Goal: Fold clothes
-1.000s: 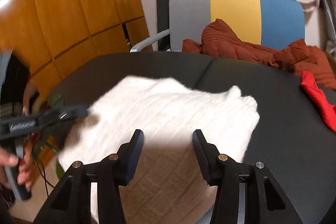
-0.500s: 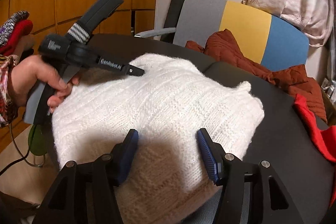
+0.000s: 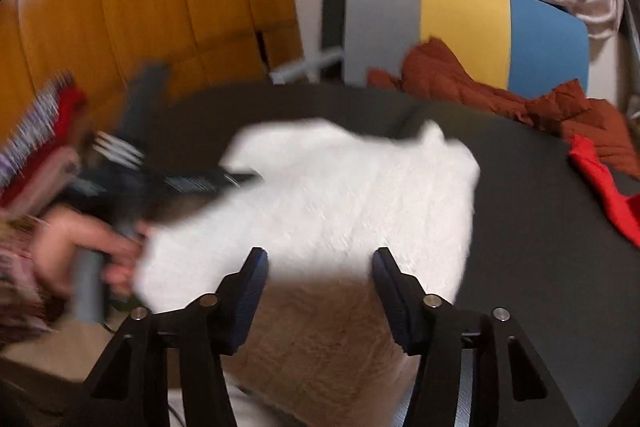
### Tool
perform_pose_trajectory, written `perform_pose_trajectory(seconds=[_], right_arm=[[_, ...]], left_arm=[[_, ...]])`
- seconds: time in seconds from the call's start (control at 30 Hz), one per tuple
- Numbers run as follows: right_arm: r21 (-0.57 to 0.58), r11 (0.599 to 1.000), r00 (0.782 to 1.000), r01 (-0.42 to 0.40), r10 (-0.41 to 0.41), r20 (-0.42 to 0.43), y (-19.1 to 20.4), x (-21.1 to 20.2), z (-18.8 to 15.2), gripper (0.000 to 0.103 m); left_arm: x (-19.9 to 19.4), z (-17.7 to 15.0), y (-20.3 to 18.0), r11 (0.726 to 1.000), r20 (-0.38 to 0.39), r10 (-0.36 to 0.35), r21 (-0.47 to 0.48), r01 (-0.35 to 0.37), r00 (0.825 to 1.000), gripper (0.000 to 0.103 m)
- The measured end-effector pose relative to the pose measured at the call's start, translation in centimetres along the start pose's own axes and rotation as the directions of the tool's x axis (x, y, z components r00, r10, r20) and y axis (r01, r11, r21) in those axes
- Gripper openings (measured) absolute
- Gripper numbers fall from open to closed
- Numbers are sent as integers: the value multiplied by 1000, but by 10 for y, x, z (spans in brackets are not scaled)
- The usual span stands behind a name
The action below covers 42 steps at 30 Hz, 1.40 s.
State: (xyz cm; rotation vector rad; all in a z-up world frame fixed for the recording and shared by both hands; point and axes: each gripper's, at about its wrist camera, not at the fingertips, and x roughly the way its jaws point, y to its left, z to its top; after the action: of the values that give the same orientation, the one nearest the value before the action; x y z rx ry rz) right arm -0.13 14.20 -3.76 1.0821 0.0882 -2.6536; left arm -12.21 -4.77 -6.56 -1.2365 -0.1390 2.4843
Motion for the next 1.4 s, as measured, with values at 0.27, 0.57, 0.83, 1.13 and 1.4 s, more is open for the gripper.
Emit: perform_pose_trajectory(seconds=[0.27,0.57,0.83,1.13,1.4], right_arm=[[-7,1000,998,-27,27,51,-17,-21,-7,53],[43,999,999,11,-13,42,-36,10,75,53],[163,986,997,23,-10,-80,-57,81,85,54],[209,977,999,39,-36,-15,-63,79,71,55],[252,967,998,28,-41,45,-68,68,60,55]], left_arm=[[-28,4,-26,996,7,67,64,-67,998,14],[1,13,-36,986,-18,139,95,-137,990,16],[9,10,-38,980,-3,146,138,-144,989,16],[9,13,-35,979,7,135,156,-134,991,19],[24,43,0,999,-33,39,27,-38,999,19]])
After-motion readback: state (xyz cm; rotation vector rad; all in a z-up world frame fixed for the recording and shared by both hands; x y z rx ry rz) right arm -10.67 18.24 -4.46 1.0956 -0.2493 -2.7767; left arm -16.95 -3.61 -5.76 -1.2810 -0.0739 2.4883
